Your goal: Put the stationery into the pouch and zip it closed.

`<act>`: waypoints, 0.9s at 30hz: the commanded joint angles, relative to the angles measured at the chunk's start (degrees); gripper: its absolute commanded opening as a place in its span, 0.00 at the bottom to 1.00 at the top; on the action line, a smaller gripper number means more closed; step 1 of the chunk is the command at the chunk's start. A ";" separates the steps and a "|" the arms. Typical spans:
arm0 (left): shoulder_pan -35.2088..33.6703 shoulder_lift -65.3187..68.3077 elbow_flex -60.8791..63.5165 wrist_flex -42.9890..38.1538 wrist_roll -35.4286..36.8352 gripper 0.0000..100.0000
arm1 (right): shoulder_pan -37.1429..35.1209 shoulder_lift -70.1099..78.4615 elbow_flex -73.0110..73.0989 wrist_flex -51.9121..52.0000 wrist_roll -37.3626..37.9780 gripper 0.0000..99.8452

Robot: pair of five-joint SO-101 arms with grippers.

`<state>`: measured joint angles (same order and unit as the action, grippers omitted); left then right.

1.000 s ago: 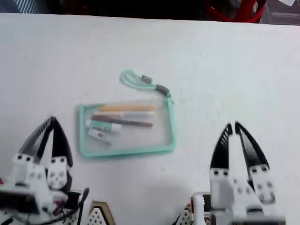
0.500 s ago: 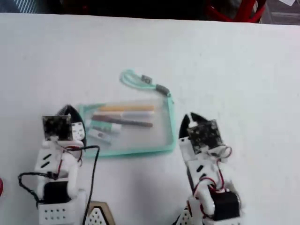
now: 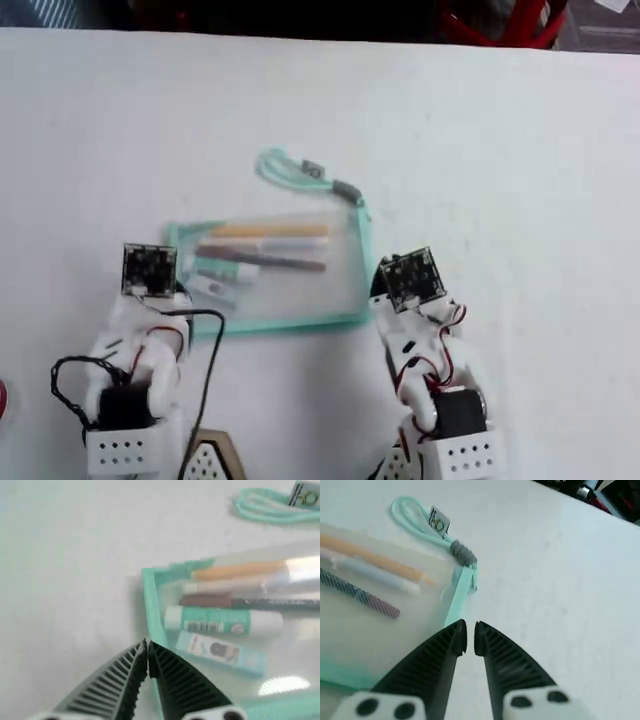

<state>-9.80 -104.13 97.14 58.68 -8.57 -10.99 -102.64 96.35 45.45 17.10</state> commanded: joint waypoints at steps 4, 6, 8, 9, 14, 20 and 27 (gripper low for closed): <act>-0.66 -0.48 -0.18 9.14 -0.18 0.03 | 6.55 -0.57 0.53 14.37 0.26 0.03; -0.40 -0.48 -0.18 12.48 -0.35 0.03 | 7.87 -0.57 0.53 22.02 0.35 0.03; -0.40 -0.48 -0.18 14.77 -0.44 0.03 | 8.22 -0.57 0.53 27.82 0.44 0.03; -0.40 -0.48 -0.18 15.03 -0.18 0.03 | 8.48 -0.57 0.53 27.47 0.26 0.03; -0.40 -0.48 -0.18 15.03 -0.18 0.02 | 8.48 -0.48 0.53 27.21 0.26 0.03; -0.48 -0.48 -0.18 15.03 -0.18 0.03 | 8.31 -0.48 0.53 27.21 0.44 0.03; -0.75 -0.48 -0.18 15.03 -0.18 0.03 | 8.31 -0.48 0.53 27.21 0.44 0.03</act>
<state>-10.07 -104.13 97.14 73.54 -8.57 -3.08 -102.64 96.35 72.18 17.10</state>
